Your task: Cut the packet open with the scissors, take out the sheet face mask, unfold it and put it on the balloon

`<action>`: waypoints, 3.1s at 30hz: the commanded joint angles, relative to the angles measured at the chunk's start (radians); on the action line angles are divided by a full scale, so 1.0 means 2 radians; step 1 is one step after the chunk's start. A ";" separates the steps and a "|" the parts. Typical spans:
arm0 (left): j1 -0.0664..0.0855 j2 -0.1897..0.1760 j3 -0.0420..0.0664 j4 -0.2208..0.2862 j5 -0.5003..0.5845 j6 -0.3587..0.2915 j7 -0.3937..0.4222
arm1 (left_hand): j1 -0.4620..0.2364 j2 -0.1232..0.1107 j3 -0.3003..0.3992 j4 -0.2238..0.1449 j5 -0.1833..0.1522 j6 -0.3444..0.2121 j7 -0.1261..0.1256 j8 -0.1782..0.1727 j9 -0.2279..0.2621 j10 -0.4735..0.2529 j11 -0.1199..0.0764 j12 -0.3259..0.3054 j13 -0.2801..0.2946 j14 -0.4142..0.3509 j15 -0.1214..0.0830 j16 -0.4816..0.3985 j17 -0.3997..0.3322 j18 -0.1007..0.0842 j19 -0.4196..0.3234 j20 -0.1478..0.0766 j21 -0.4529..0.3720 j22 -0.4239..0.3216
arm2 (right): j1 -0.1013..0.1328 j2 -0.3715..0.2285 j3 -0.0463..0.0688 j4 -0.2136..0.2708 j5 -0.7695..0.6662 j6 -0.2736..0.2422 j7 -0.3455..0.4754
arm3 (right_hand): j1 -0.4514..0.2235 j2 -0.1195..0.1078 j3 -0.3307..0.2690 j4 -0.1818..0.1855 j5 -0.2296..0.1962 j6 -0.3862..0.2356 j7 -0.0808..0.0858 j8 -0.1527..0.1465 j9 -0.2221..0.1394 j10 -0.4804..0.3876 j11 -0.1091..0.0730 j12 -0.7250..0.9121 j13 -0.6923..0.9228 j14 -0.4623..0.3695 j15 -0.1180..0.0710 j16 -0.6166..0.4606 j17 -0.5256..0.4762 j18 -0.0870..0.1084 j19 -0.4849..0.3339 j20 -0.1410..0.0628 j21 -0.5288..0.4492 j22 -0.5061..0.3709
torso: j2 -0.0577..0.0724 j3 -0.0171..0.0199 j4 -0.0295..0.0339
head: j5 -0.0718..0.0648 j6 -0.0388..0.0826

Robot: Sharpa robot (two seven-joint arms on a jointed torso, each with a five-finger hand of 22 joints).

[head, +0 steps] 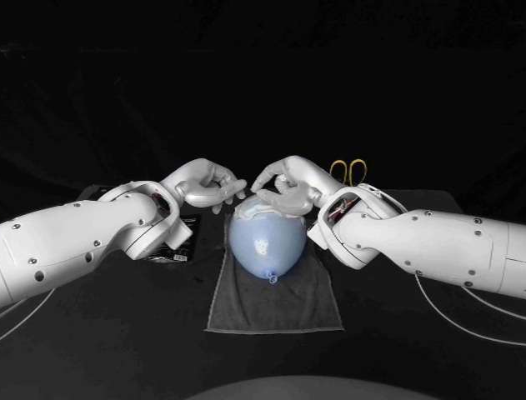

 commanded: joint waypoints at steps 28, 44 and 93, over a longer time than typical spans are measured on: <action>-0.007 -0.039 -0.001 0.004 0.010 0.007 0.125 | 0.135 -0.054 -0.106 -0.080 -0.002 -0.061 0.030 -0.044 -0.029 -0.073 0.031 -0.005 -0.004 -0.144 0.029 -0.049 -0.170 0.011 -0.041 0.025 -0.054 -0.040 | 0.002 -0.035 0.003 0.050 -0.230 0.127 -0.021 | -0.053 -0.082 -0.099 0.004 0.002 -0.061 0.030 -0.039 0.026 0.002 0.023 -0.026 0.075 0.052 0.021 0.002 0.131 0.000 -0.007 0.017 -0.012 0.081 | 0.000 -0.0008 0.0008 | 0.005 0.000; -0.009 -0.042 -0.001 0.009 0.016 0.007 0.123 | 0.138 -0.049 -0.102 -0.078 -0.002 -0.059 0.030 -0.044 -0.031 -0.072 0.030 -0.007 -0.006 -0.144 0.028 -0.048 -0.171 0.011 -0.041 0.025 -0.054 -0.041 | 0.003 -0.023 0.004 0.031 -0.249 0.071 -0.051 | -0.035 -0.062 -0.100 0.006 0.001 -0.054 0.030 -0.051 0.018 0.005 0.022 -0.022 0.078 0.052 0.021 0.002 0.131 -0.001 -0.003 0.017 0.000 0.084 | 0.000 -0.0002 0.0005 | 0.006 -0.003; -0.009 -0.042 -0.001 0.008 0.028 0.012 0.119 | 0.141 -0.045 -0.099 -0.076 -0.002 -0.058 0.030 -0.044 -0.033 -0.071 0.030 -0.007 -0.008 -0.144 0.028 -0.048 -0.172 0.011 -0.040 0.025 -0.055 -0.041 | 0.005 -0.021 0.007 0.019 -0.226 0.142 -0.046 | -0.029 -0.058 -0.110 0.011 0.001 -0.032 0.026 -0.060 0.011 0.006 0.020 -0.021 0.079 0.052 0.019 0.002 0.131 -0.002 -0.002 0.016 0.006 0.085 | 0.000 -0.0004 0.0001 | 0.006 -0.004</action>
